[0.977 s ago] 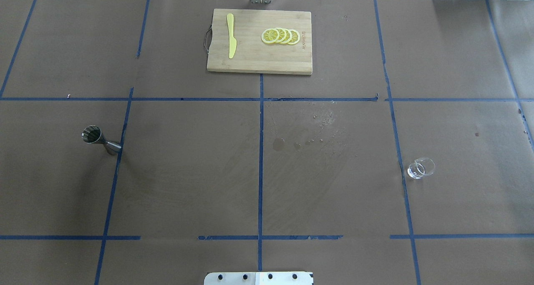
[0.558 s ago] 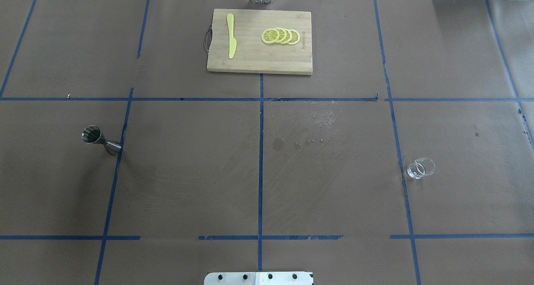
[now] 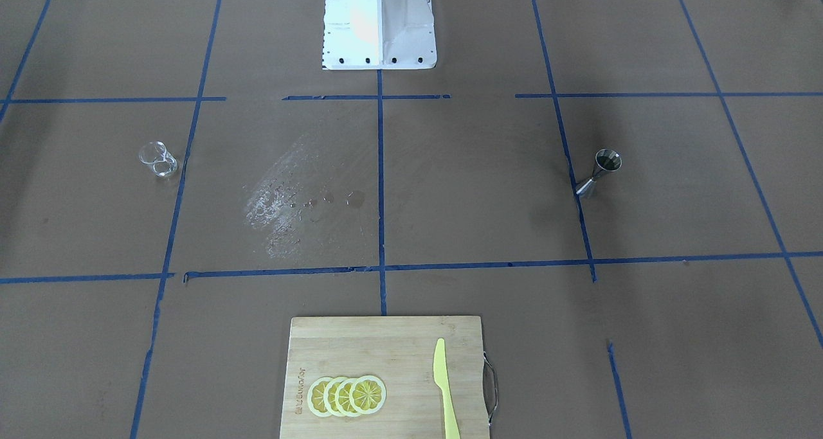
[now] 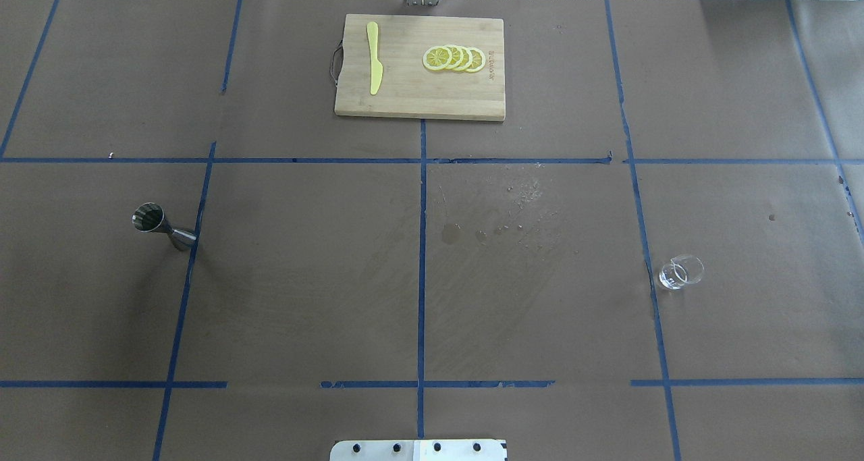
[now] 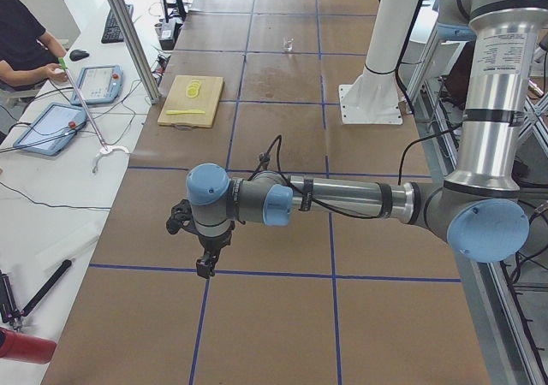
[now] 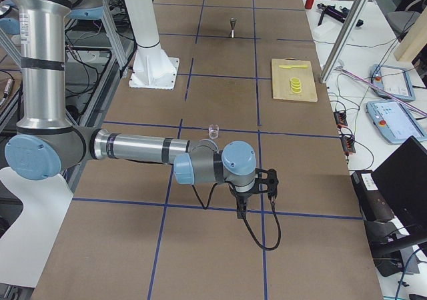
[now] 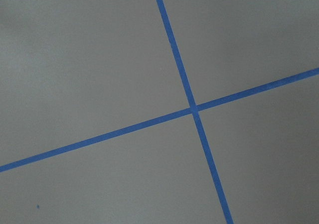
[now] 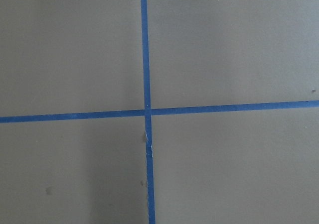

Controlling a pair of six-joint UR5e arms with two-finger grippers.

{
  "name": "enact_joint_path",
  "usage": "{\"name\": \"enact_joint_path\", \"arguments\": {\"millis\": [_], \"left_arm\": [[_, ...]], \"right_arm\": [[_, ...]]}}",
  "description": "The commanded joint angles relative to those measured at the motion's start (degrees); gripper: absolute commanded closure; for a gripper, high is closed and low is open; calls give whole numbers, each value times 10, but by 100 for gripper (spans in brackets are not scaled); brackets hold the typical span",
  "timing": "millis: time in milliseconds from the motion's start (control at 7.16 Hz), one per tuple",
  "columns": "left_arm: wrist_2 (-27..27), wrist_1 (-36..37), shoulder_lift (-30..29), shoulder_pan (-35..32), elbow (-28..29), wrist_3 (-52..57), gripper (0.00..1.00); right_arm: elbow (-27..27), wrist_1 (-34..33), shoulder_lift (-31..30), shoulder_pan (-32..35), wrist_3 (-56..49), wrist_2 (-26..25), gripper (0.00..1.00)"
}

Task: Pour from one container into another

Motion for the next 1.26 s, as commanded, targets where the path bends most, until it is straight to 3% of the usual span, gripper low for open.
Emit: {"name": "enact_joint_path", "arguments": {"millis": [0, 419, 1117], "left_arm": [[-1, 2, 1, -1, -6, 0, 0], [-6, 3, 1, 0, -7, -117, 0], [-6, 2, 0, 0, -4, -118, 0]], "right_arm": [[47, -71, -6, -12, 0, -8, 0], [41, -67, -13, -13, 1, -6, 0], [41, -65, -12, -12, 0, -5, 0]]}}
